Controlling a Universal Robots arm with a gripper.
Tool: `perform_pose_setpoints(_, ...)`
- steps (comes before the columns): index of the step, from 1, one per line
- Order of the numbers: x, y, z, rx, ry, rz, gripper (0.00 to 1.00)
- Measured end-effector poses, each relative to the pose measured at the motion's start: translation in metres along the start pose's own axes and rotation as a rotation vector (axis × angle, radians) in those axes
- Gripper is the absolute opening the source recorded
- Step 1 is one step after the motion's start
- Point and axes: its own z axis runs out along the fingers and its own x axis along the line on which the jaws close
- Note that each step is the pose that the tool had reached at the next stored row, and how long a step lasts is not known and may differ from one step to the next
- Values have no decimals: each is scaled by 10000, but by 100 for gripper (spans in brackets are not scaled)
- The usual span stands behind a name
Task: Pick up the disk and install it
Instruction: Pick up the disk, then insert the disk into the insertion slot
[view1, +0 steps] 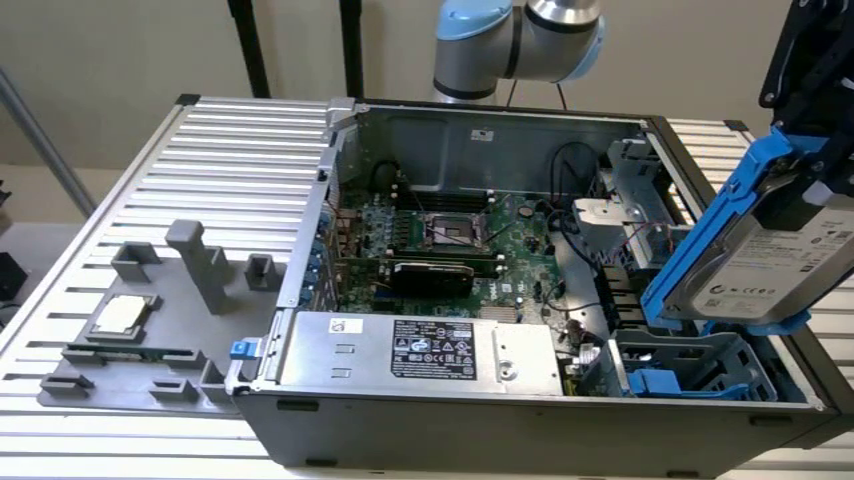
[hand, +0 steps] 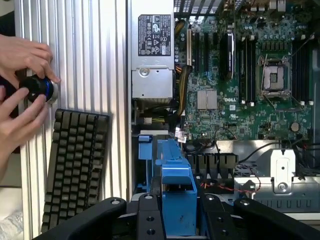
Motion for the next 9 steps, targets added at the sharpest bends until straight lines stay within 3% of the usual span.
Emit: perform_pose_setpoints(9, 0, -1, 16, 0, 2, 0, 0)
